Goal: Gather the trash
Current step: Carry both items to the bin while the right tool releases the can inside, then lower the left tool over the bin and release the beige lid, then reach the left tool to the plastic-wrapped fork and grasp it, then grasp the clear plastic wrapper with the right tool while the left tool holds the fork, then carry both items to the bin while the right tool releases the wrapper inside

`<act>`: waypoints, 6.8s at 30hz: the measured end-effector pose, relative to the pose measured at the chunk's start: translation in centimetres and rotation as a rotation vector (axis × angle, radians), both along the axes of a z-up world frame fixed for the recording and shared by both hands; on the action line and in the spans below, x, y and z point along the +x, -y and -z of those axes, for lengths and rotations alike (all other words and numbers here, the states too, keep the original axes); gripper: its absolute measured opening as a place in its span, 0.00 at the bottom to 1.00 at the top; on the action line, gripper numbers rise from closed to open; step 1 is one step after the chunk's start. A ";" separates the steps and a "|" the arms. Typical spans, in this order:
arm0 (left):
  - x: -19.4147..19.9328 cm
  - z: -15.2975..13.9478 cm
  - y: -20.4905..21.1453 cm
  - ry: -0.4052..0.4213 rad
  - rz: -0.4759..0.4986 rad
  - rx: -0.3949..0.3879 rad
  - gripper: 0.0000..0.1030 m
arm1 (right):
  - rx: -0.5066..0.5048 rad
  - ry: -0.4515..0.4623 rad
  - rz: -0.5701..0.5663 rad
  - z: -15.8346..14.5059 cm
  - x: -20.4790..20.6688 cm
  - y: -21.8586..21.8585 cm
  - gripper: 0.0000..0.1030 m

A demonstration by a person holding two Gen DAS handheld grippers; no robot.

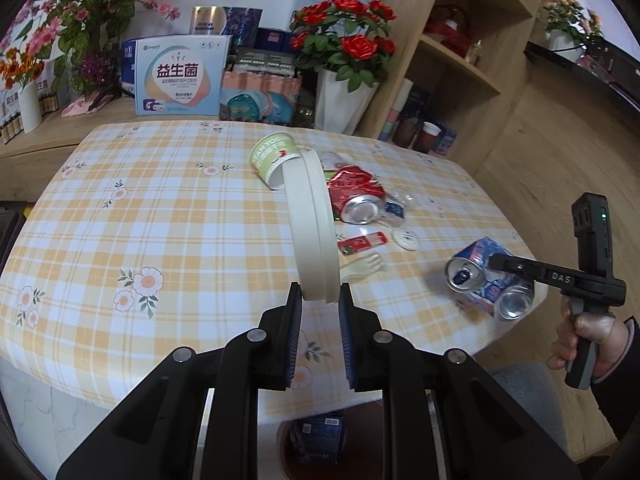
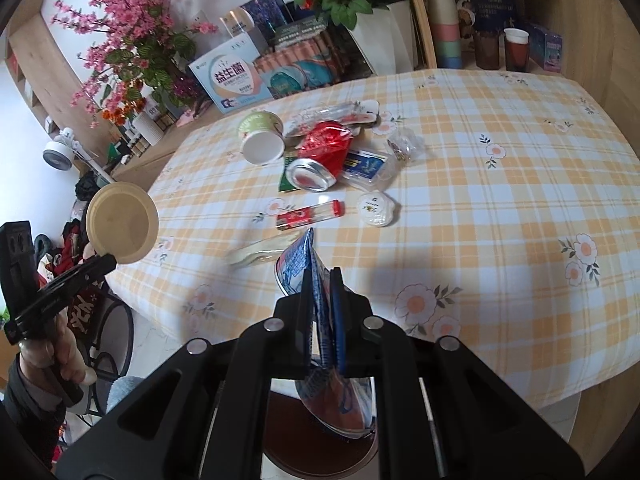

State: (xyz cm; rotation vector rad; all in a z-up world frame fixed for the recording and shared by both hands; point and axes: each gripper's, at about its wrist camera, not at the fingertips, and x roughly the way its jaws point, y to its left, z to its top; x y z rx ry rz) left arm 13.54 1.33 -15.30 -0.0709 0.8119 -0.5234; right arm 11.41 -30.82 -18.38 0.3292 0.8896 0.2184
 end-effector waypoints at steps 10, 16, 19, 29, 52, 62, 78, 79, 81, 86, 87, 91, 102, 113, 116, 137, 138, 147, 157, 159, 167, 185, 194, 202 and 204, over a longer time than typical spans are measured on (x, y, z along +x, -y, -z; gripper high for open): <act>-6.6 -1.1 0.2 0.011 0.018 -0.043 0.18 | 0.033 0.011 -0.041 0.3 -5.3 -2.2 0.12; -9.5 -0.8 -0.4 0.006 0.008 -0.051 0.18 | 0.035 -0.010 -0.079 1.8 -8.1 -3.9 0.12; -10.8 -0.9 -0.4 0.012 0.011 -0.039 0.18 | 0.042 -0.023 -0.090 2.5 -9.0 -4.6 0.12; -13.5 -1.8 -0.6 0.034 0.010 -0.048 0.17 | 0.056 -0.070 -0.113 3.9 -10.0 -6.7 0.31; -13.9 2.0 3.4 -0.095 0.126 0.018 0.18 | -0.130 0.179 0.158 -3.0 -11.5 0.0 0.94; -13.5 3.6 5.2 -0.139 0.157 0.046 0.18 | -0.128 0.169 0.205 -2.4 -11.7 2.0 0.94; -11.8 1.4 1.9 -0.016 -0.015 0.034 0.90 | -0.165 0.150 0.227 -2.0 -11.3 2.3 0.94; -11.5 1.2 1.3 -0.004 -0.039 0.039 0.91 | -0.172 0.148 0.231 -1.9 -11.3 2.4 0.94; -11.0 0.7 0.2 0.029 -0.086 0.061 0.93 | -0.185 0.141 0.235 -1.8 -11.3 2.4 0.94; -9.9 -0.2 -1.5 0.081 -0.148 0.095 0.94 | -0.212 0.126 0.240 -1.4 -11.1 2.5 0.94; -9.7 -0.3 -1.8 0.085 -0.156 0.096 0.94 | -0.215 0.121 0.240 -1.3 -10.9 2.5 0.94; -8.6 -0.7 -2.3 0.101 -0.179 0.102 0.94 | -0.231 0.111 0.235 -1.0 -10.4 2.5 0.94; -5.1 0.7 -0.6 0.094 -0.116 0.144 0.94 | -0.238 0.047 0.199 0.9 -7.9 2.5 0.95; 1.5 5.0 5.1 0.018 0.082 0.178 0.94 | -0.254 0.002 0.137 2.9 -3.2 2.8 0.95; 3.4 6.3 7.5 0.015 0.145 0.217 0.93 | -0.241 -0.013 0.120 3.6 -1.5 3.3 0.95; 11.0 12.0 12.2 -0.028 0.346 0.340 0.14 | -0.304 -0.026 0.023 5.2 9.0 5.4 0.87; 10.8 11.9 12.0 -0.034 0.343 0.319 0.14 | -0.291 -0.006 0.011 5.1 9.8 5.7 0.81; 10.9 10.6 7.6 -0.076 0.186 0.109 0.13 | -0.282 0.023 -0.037 5.6 17.2 5.9 0.67; 10.4 8.6 3.9 -0.067 0.022 0.014 0.13 | -0.232 -0.060 0.008 8.4 23.2 5.4 0.55; 10.1 8.4 3.4 -0.068 0.004 0.009 0.13 | -0.189 -0.080 0.009 8.9 23.4 5.6 0.39; 8.3 7.1 2.0 -0.062 -0.055 -0.037 0.13 | -0.209 -0.034 0.042 7.4 20.3 5.3 0.19; 1.1 2.8 1.3 -0.018 -0.036 -0.071 0.13 | -0.107 0.104 0.081 2.7 5.2 3.7 0.15; -4.1 1.4 1.0 0.008 -0.029 -0.125 0.13 | 0.008 0.152 0.078 1.3 -3.1 1.4 0.15; -8.5 2.5 2.0 -0.011 -0.008 -0.102 0.13 | -0.029 0.206 0.023 0.3 -8.2 -2.1 0.15; -9.3 2.7 2.0 -0.017 -0.013 -0.096 0.13 | -0.026 0.195 -0.009 0.8 -9.0 -3.2 0.15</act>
